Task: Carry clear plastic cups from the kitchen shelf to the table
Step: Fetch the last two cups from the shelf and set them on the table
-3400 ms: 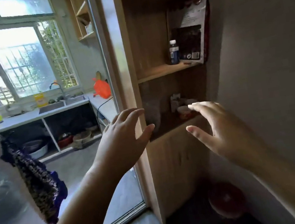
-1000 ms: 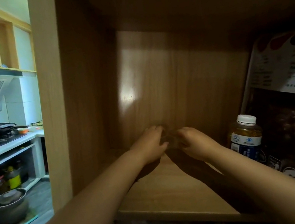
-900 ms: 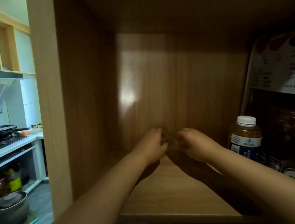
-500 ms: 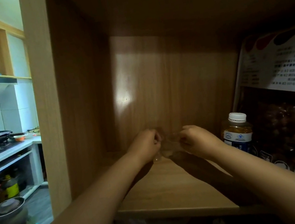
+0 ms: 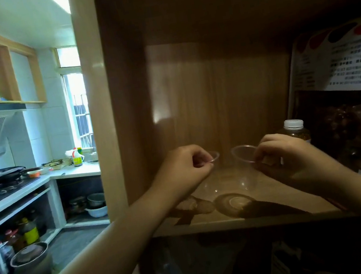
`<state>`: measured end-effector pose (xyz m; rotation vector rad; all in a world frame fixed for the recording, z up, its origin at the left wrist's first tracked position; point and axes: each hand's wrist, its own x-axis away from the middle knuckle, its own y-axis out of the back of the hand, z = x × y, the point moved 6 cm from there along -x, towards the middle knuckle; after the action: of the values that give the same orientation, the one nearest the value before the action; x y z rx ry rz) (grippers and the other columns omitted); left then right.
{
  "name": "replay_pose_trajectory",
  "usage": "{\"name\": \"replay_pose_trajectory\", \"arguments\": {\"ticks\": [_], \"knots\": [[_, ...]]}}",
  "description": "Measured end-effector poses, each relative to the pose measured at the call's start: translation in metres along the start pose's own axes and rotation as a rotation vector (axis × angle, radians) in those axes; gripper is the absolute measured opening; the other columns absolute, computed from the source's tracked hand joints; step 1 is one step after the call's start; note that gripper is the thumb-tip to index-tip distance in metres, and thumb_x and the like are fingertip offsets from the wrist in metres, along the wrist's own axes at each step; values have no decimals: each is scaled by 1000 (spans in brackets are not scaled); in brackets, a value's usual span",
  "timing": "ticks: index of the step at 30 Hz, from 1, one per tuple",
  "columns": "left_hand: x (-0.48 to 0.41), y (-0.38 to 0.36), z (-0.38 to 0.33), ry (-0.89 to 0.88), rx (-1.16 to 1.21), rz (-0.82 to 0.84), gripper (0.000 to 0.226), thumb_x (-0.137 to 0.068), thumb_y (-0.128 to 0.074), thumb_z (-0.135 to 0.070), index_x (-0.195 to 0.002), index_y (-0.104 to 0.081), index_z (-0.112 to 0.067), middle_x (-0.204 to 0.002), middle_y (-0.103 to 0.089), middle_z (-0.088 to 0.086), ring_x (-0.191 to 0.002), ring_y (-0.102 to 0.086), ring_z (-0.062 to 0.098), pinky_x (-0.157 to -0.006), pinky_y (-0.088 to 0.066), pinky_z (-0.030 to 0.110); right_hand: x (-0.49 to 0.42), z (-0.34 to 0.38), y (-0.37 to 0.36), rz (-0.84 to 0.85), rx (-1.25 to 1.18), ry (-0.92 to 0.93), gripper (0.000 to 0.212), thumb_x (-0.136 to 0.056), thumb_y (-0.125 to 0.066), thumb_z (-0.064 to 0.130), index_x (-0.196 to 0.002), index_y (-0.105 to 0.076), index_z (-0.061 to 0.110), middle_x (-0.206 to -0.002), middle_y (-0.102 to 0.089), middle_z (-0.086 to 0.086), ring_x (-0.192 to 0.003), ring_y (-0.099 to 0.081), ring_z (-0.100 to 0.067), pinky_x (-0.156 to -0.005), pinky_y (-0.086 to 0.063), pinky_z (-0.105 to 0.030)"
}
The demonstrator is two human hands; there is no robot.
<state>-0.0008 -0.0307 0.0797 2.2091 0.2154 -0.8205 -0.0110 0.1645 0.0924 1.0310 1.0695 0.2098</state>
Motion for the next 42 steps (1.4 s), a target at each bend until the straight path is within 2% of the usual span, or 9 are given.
{"name": "replay_pose_trajectory", "arguments": {"ticks": [6, 12, 16, 20, 23, 27, 36, 39, 42], "knots": [[58, 66, -16, -101, -124, -49, 6, -76, -70, -25, -80, -68, -27, -75, -63, -14, -72, -57, -3, -61, -43, 10, -4, 86, 6, -58, 27, 111, 17, -79, -69, 18, -81, -57, 30, -83, -51, 18, -75, -53, -1, -59, -43, -16], [122, 168, -17, -70, -254, -152, 9, -73, -70, -26, -69, -63, -30, -63, -60, -13, -65, -53, -3, -57, -37, 12, -35, 192, -5, -96, -38, 202, 7, -76, -65, 28, -75, -58, 29, -78, -52, 17, -75, -53, -2, -59, -43, -13], [179, 233, -4, -11, -344, -177, 16, -75, -68, -29, -65, -60, -38, -65, -62, -16, -71, -56, -5, -60, -38, 8, -54, 268, -29, -62, -240, 294, 9, -77, -69, 24, -73, -63, 20, -77, -57, 10, -72, -56, -7, -62, -45, -25], [246, 303, 18, 88, -416, -200, 15, -76, -69, -24, -66, -63, -34, -64, -61, -21, -69, -56, -8, -60, -40, 8, -71, 351, -64, -44, -349, 392, 8, -79, -69, 25, -76, -64, 20, -79, -59, 10, -80, -57, -8, -74, -46, -30], [303, 359, 29, 170, -483, -226, 4, -75, -70, -23, -72, -68, -25, -66, -62, -18, -69, -56, -8, -60, -39, 7, -81, 423, -91, -47, -426, 497, 6, -79, -69, 21, -76, -64, 22, -79, -60, 10, -76, -58, -11, -71, -46, -32], [380, 427, 27, 283, -626, -193, 3, -78, -69, -23, -80, -69, -25, -70, -61, -16, -73, -56, -4, -62, -41, 8, -89, 520, -126, -21, -544, 628, 5, -80, -69, 22, -78, -65, 21, -79, -59, 13, -77, -56, -4, -70, -43, -21], [558, 535, -5, 612, -778, -364, 4, -79, -66, -27, -82, -68, -28, -75, -63, -20, -77, -56, -9, -65, -37, 4, -73, 725, -173, 134, -740, 949, 25, -80, -56, 50, -83, -65, 27, -85, -62, 15, -88, -56, -3, -78, -44, -24], [611, 563, -11, 738, -837, -412, 4, -79, -66, -32, -83, -66, -32, -77, -62, -21, -78, -55, -9, -66, -36, 4, -64, 785, -186, 154, -785, 1053, 15, -81, -65, 36, -84, -66, 22, -84, -63, 9, -86, -56, -6, -77, -43, -25], [657, 588, -13, 832, -904, -450, 4, -80, -65, -34, -84, -66, -32, -79, -62, -20, -80, -54, -8, -69, -39, 8, -57, 842, -201, 166, -858, 1137, 9, -79, -69, 28, -82, -66, 20, -79, -61, 9, -78, -51, 0, -73, -38, -12]]}}
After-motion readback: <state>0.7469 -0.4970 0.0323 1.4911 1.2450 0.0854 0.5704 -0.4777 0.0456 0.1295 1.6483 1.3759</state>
